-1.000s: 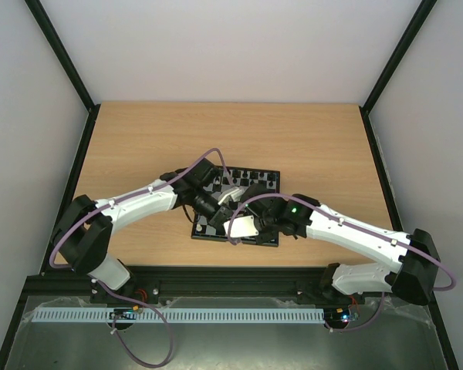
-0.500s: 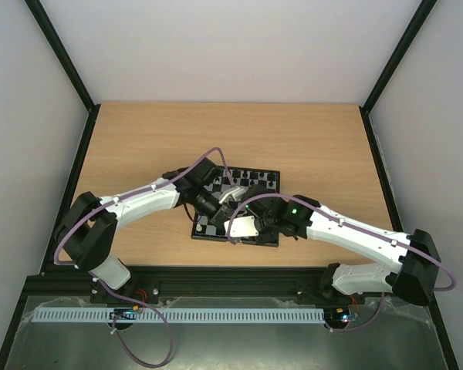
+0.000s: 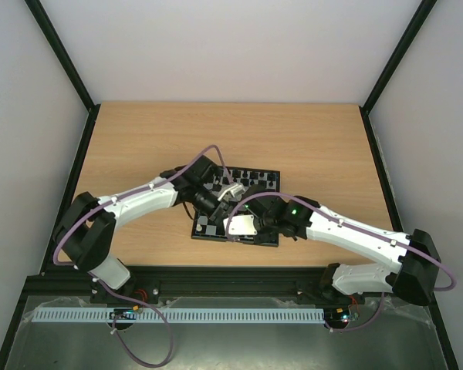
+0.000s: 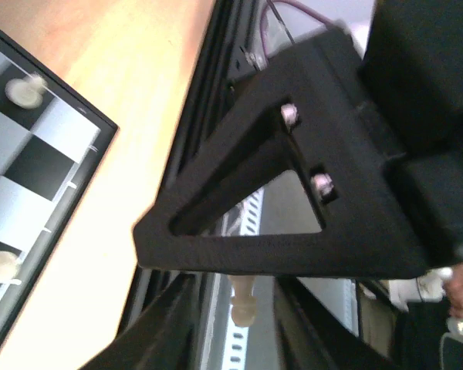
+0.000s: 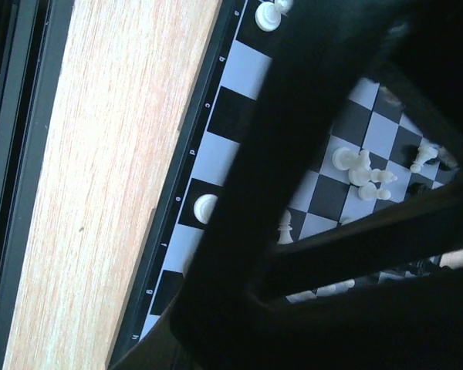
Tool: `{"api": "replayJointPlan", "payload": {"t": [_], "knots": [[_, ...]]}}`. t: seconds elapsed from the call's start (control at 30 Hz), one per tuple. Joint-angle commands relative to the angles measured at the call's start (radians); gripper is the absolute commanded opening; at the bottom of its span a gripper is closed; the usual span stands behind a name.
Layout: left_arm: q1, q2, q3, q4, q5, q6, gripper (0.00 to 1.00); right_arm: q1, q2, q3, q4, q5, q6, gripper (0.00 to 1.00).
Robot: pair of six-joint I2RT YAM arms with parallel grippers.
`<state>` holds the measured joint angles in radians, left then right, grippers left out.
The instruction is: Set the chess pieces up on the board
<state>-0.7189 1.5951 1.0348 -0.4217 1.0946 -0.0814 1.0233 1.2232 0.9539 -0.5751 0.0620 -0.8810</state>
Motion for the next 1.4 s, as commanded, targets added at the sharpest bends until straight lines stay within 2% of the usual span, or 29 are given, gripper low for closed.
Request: {"api": "replayJointPlan", "payload": {"t": [0.0,0.17,0.27,0.4,0.47,0.5,0.6,0.7,0.8,0.93,1.37], "knots": [[0.043,-0.072,-0.033,0.058,-0.049,-0.025,0.34,-0.002,-0.029,-0.044,0.018,-0.015,0.104,0.09],[0.097,-0.235,-0.204,0.238,-0.149,-0.152,0.41,-0.060,-0.060,-0.048,0.036,-0.148,0.262,0.09],[0.109,-0.347,-0.293,0.354,-0.259,-0.219,0.46,-0.121,-0.075,-0.047,0.056,-0.238,0.348,0.09],[0.060,-0.545,-0.373,0.498,-0.646,-0.289,0.51,-0.177,-0.071,-0.026,0.084,-0.373,0.474,0.10],[0.018,-0.683,-0.435,0.598,-0.772,-0.284,0.56,-0.205,-0.050,-0.008,0.091,-0.456,0.526,0.10],[0.011,-0.744,-0.459,0.634,-0.790,-0.280,0.57,-0.224,-0.034,0.004,0.090,-0.504,0.546,0.10],[0.009,-0.788,-0.472,0.664,-0.741,-0.239,0.58,-0.283,0.007,0.042,0.073,-0.629,0.575,0.10],[-0.015,-0.740,-0.439,0.627,-0.646,-0.210,0.57,-0.315,0.041,0.077,0.051,-0.728,0.585,0.11],[-0.080,-0.682,-0.386,0.562,-0.653,-0.185,0.57,-0.318,0.063,0.094,0.036,-0.783,0.589,0.12],[-0.129,-0.640,-0.364,0.545,-0.668,-0.185,0.54,-0.318,0.072,0.099,0.027,-0.803,0.575,0.13],[-0.123,-0.569,-0.333,0.488,-0.648,-0.174,0.34,-0.319,0.089,0.104,0.025,-0.822,0.576,0.15]]}}
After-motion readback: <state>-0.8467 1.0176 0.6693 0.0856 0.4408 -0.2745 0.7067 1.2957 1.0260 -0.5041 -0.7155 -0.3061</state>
